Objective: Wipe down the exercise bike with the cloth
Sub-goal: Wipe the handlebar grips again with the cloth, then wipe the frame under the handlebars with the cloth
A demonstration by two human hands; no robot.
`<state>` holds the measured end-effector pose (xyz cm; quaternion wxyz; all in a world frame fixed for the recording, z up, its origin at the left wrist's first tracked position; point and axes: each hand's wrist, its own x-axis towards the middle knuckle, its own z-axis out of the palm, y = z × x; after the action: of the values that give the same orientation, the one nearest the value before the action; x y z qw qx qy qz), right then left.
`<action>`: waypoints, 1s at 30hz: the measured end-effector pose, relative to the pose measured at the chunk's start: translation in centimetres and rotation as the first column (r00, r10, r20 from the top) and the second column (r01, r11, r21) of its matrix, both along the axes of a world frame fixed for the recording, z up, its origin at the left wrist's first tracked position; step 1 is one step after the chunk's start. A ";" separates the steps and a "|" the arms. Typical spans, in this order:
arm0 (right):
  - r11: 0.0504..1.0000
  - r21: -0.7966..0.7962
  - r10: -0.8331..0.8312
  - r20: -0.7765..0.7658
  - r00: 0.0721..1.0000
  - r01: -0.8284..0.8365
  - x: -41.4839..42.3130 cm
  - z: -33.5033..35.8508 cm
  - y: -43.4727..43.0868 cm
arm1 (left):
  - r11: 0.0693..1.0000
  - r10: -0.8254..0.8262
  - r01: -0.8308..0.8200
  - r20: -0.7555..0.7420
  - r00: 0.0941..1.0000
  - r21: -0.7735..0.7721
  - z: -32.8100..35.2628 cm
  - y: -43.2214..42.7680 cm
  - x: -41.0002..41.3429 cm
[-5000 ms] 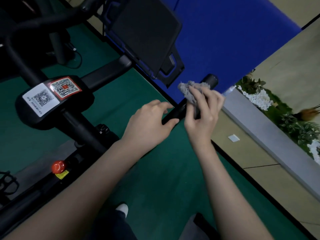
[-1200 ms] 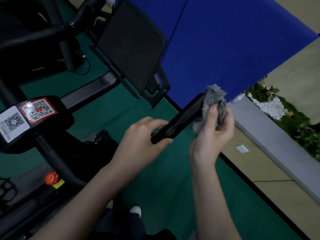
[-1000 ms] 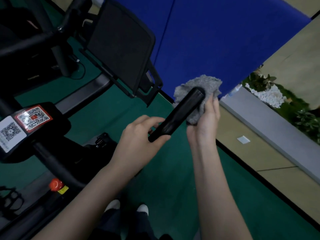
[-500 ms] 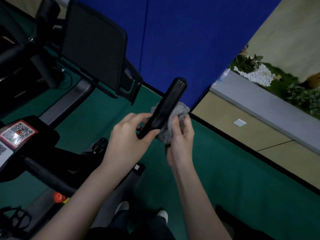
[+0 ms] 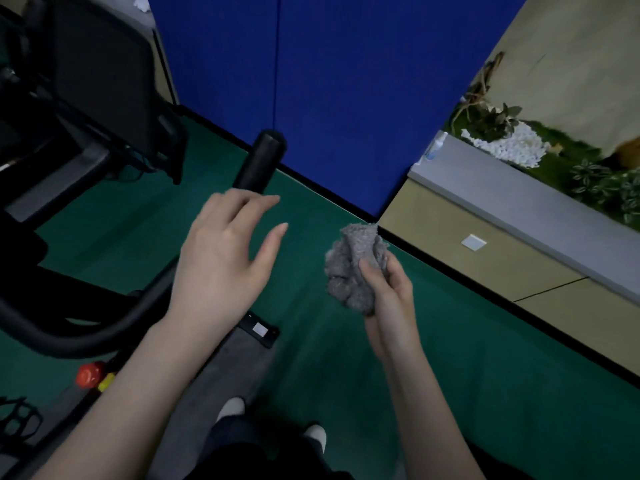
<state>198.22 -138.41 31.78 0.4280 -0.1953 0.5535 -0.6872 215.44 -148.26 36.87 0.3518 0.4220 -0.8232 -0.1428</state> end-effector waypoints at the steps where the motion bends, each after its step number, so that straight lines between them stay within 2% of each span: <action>1: 1.000 0.009 -0.017 -0.013 1.000 0.017 -1.0 0.0 0.9 | 1.000 -0.019 0.019 0.008 1.000 -0.005 -0.2 0.9 -1.1; 9: 0.967 0.080 -0.234 -0.084 0.969 0.241 -9.4 0.0 9.3 | 0.960 -0.225 0.176 0.222 0.949 0.218 -3.0 6.9 -9.7; 17: 0.913 0.129 -0.365 -0.159 0.917 0.386 -15.1 -1.0 14.4 | 0.898 -0.419 0.317 0.378 0.825 0.304 -5.6 9.2 -16.9; 25: 0.847 0.202 -0.451 -0.216 0.866 0.491 -21.3 -2.3 11.3 | 0.877 -0.473 0.348 0.465 0.748 0.331 -8.7 4.5 -22.8; 30: 0.864 0.251 -0.365 -0.283 0.887 0.436 -23.7 -2.9 5.1 | 0.881 -0.449 0.286 0.475 0.757 0.377 -10.4 -2.0 -25.7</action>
<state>174.51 -133.30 28.86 0.2343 -0.0833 0.7271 -0.6399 189.71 -150.23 26.45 0.0015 0.3188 -0.9270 -0.1978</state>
